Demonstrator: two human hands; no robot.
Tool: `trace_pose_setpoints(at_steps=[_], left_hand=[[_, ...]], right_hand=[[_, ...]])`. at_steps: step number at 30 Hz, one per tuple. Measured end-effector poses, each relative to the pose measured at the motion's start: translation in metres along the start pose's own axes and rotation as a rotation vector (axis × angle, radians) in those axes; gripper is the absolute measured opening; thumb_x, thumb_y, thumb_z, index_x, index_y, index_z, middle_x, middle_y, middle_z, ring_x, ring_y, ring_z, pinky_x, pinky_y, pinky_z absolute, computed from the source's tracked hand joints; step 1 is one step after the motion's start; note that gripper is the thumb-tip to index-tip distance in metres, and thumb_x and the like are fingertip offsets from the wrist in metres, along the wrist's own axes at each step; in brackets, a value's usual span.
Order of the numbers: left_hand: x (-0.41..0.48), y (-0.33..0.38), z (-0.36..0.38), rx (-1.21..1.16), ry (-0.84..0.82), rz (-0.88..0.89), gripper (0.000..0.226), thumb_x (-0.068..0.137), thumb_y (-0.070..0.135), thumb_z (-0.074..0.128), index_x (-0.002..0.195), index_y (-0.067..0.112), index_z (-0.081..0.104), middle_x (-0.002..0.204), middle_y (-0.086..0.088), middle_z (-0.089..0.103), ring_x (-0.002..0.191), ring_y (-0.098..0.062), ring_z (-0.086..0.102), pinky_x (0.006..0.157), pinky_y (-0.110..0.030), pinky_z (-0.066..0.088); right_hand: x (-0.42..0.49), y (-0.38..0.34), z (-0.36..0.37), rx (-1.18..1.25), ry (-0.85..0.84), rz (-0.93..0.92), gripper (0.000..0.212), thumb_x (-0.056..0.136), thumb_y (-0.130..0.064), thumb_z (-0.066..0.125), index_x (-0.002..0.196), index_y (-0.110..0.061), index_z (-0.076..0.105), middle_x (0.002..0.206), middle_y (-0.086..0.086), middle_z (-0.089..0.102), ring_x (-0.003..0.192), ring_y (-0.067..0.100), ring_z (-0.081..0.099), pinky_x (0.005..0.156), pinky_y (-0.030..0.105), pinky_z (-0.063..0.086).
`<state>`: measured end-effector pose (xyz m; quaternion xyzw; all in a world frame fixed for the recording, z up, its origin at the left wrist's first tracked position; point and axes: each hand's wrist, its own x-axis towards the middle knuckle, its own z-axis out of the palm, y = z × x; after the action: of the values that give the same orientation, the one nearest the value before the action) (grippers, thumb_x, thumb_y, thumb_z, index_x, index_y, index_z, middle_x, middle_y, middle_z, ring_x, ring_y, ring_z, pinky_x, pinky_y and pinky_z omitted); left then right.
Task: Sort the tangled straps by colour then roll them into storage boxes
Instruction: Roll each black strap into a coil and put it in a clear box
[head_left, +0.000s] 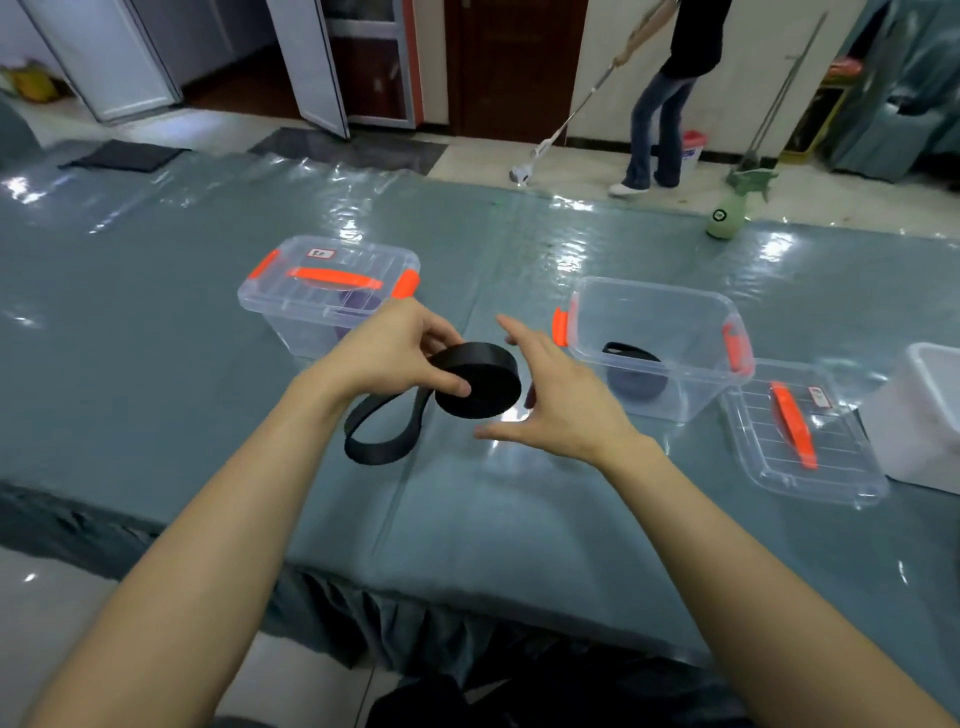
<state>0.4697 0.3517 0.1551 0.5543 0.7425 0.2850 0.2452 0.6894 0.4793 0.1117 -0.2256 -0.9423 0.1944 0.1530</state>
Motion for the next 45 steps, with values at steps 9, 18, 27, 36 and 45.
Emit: trace_pose_setpoints(at_steps=[9, 18, 27, 36, 45], left_hand=[[0.012, 0.030, -0.004, 0.338, -0.042, 0.079, 0.036, 0.067, 0.037, 0.101, 0.098, 0.029, 0.085, 0.085, 0.011, 0.083, 0.085, -0.009, 0.079, 0.083, -0.041, 0.065], [-0.004, 0.006, -0.007, -0.342, 0.001, 0.049, 0.049, 0.070, 0.009, 0.101, 0.114, 0.023, 0.086, 0.107, -0.001, 0.086, 0.106, -0.018, 0.083, 0.096, -0.026, 0.063], [0.003, 0.020, 0.007, -0.556, 0.150, 0.061, 0.051, 0.061, 0.033, 0.102, 0.108, 0.021, 0.087, 0.106, -0.010, 0.085, 0.104, -0.028, 0.083, 0.094, -0.030, 0.064], [0.016, 0.066, -0.006, 0.598, -0.116, 0.118, 0.026, 0.063, 0.051, 0.098, 0.069, 0.040, 0.075, 0.055, 0.018, 0.066, 0.055, -0.002, 0.060, 0.054, -0.031, 0.044], [0.001, 0.061, -0.027, -0.277, 0.040, 0.150, 0.039, 0.091, 0.027, 0.090, 0.109, 0.016, 0.057, 0.089, -0.001, 0.082, 0.073, -0.020, 0.067, 0.068, -0.032, 0.053]], right_hand=[[0.020, 0.006, -0.006, 0.570, -0.166, 0.218, 0.023, 0.073, -0.033, 0.100, 0.083, -0.031, 0.079, 0.074, -0.006, 0.076, 0.057, 0.020, 0.077, 0.048, 0.023, 0.051], [0.014, 0.012, -0.035, 0.934, -0.137, 0.254, 0.036, 0.075, -0.012, 0.099, 0.108, -0.013, 0.083, 0.093, 0.009, 0.084, 0.063, 0.036, 0.078, 0.060, 0.032, 0.064], [0.006, 0.009, -0.017, 1.389, 0.015, 0.257, 0.026, 0.084, -0.006, 0.091, 0.106, -0.018, 0.085, 0.104, 0.022, 0.081, 0.072, 0.041, 0.079, 0.066, 0.036, 0.067], [0.011, 0.001, -0.044, 0.347, -0.287, 0.166, 0.067, 0.065, -0.055, 0.099, 0.122, -0.037, 0.070, 0.108, -0.019, 0.073, 0.056, 0.017, 0.077, 0.059, 0.045, 0.067], [0.010, 0.008, -0.060, 0.975, -0.029, 0.206, 0.029, 0.080, -0.017, 0.097, 0.105, -0.017, 0.084, 0.093, 0.014, 0.082, 0.062, 0.032, 0.077, 0.062, 0.033, 0.065]])
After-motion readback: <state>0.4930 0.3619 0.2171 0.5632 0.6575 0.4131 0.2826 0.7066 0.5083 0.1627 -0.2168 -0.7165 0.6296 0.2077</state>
